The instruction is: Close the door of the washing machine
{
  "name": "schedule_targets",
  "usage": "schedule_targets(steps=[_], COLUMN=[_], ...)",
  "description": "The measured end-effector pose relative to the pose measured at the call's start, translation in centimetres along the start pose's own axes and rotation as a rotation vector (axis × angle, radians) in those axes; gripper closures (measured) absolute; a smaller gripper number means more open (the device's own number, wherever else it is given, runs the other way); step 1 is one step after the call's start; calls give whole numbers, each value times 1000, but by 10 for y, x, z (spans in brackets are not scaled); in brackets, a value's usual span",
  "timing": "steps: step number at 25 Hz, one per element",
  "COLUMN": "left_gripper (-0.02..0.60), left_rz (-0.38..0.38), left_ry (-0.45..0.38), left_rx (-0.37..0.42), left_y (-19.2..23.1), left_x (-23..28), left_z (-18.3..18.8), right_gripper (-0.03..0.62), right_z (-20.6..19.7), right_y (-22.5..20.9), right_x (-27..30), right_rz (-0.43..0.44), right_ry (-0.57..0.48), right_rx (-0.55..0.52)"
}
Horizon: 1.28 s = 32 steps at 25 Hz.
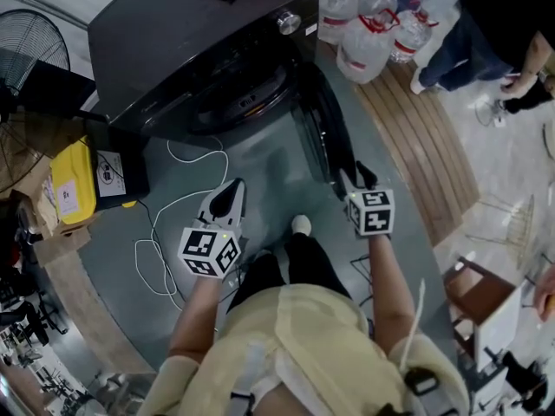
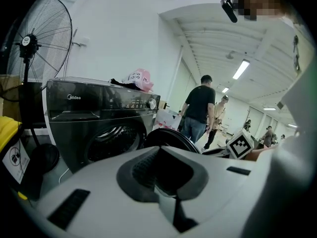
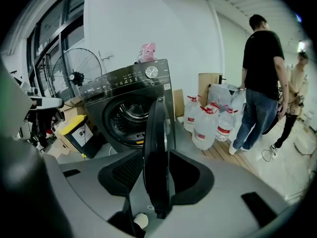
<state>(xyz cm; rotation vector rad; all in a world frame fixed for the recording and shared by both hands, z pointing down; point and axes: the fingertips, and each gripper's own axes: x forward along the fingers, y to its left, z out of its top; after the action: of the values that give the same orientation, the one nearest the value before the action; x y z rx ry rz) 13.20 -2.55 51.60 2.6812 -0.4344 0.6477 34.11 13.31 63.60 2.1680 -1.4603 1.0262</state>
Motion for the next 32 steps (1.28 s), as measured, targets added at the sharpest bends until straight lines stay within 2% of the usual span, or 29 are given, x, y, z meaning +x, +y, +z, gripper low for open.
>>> schedule_targets(steps=[17,25,32], left_gripper=[578,578,578], left_rz=[47,112,110], left_ry=[-39,-51,-57], left_rx=[-55,-110,-127], left_y=[9,43,74], left_x=[-15,-45,-55], left_z=[1,-13,-11], right_gripper=[445,467,465], right_z=[-3,-5,-1], right_y=[14,48,80], right_x=[5,16,25], right_rz=[4,37,39], right_ry=[63,89,95], right_rx=[-36,-36,10])
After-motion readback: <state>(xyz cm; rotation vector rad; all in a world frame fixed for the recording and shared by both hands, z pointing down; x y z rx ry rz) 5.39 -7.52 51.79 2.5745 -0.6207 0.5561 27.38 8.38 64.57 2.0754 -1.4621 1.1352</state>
